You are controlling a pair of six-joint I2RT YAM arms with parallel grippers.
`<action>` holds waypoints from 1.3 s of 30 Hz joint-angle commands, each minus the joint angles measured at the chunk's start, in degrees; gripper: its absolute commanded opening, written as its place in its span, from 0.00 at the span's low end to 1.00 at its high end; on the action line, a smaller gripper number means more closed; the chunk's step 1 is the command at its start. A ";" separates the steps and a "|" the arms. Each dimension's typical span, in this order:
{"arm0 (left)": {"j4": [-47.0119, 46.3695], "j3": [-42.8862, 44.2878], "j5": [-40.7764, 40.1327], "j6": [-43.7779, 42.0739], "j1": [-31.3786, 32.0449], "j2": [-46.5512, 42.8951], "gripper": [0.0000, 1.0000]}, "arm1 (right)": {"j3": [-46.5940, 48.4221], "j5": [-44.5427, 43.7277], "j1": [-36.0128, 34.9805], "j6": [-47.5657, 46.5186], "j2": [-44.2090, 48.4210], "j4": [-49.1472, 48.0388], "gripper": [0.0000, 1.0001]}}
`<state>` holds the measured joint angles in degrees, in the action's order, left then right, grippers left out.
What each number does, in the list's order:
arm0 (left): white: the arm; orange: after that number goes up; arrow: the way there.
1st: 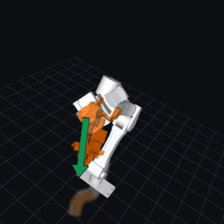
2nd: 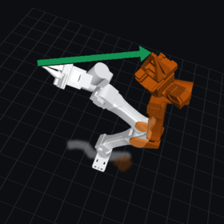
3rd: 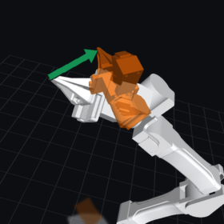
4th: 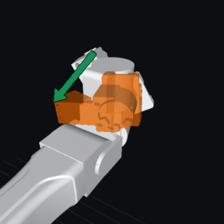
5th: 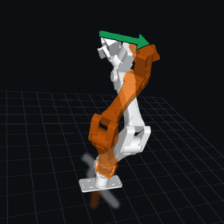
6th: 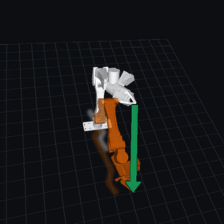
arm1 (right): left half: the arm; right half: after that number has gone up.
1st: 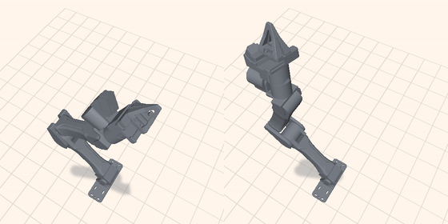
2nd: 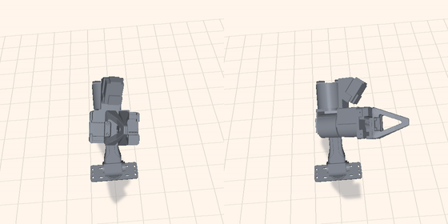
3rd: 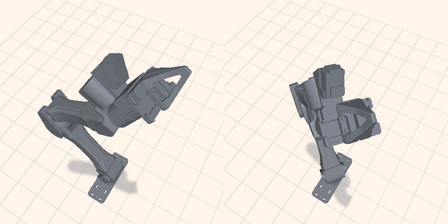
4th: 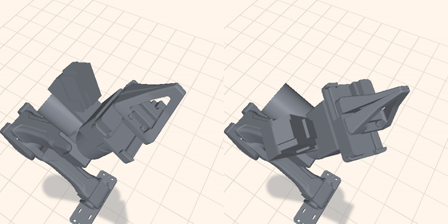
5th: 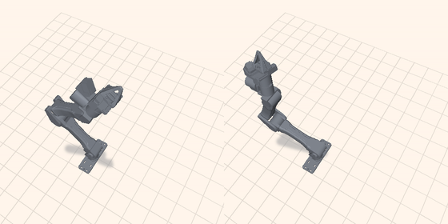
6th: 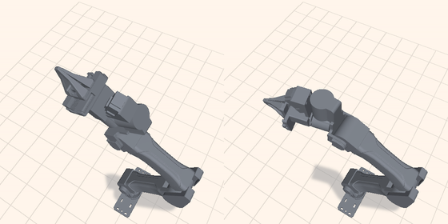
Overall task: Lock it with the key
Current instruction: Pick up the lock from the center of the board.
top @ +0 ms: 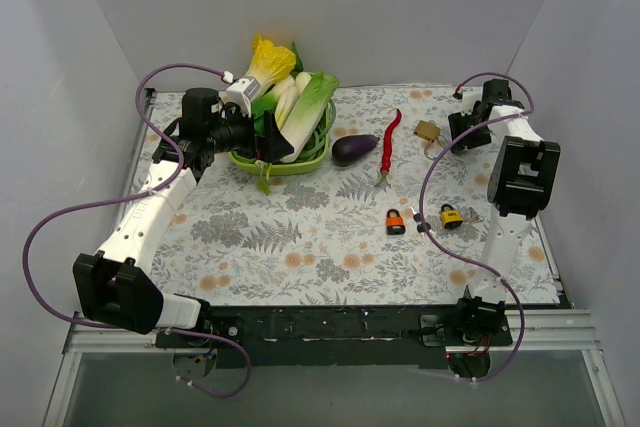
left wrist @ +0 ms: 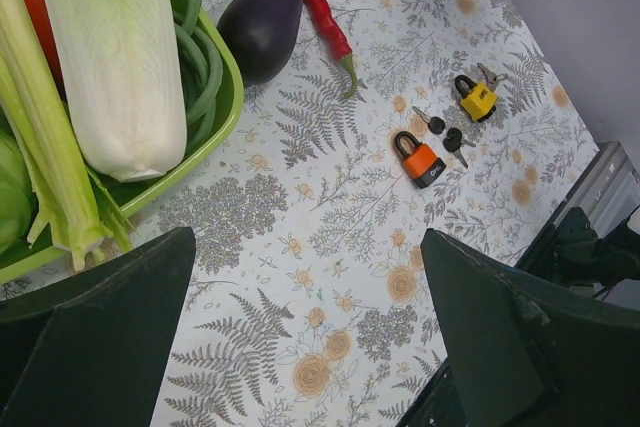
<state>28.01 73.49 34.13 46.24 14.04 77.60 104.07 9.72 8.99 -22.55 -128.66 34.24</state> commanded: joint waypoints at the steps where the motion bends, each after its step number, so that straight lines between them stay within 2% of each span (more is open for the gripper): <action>1: -0.06 -0.89 0.68 -1.06 -0.16 -0.35 0.98 | 1.31 -1.54 0.32 -1.36 -2.20 -2.07 0.59; 28: 0.29 -0.63 0.85 -1.41 -0.16 0.53 0.98 | 2.19 0.83 -1.17 -3.65 -4.67 -2.86 0.55; 31: 0.20 -0.55 0.76 -1.41 -0.16 0.71 0.98 | 2.28 0.66 -1.17 -3.65 -4.76 -2.69 0.46; 34: 0.12 -0.37 1.37 -1.24 -0.16 0.80 0.98 | 2.28 0.74 -1.26 -3.91 -4.41 -2.07 0.17; 35: 0.29 -0.19 1.90 -1.06 -0.24 0.80 0.98 | 2.54 0.57 -1.35 -4.00 -4.14 -1.55 0.02; 39: 0.55 0.42 5.06 -0.10 -0.16 1.15 0.98 | 1.84 0.31 -1.17 -6.44 -0.81 -1.02 0.01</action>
<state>28.27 72.77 35.38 45.87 14.04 78.56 106.08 10.41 8.14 -25.93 -131.31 31.79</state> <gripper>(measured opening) 0.981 0.131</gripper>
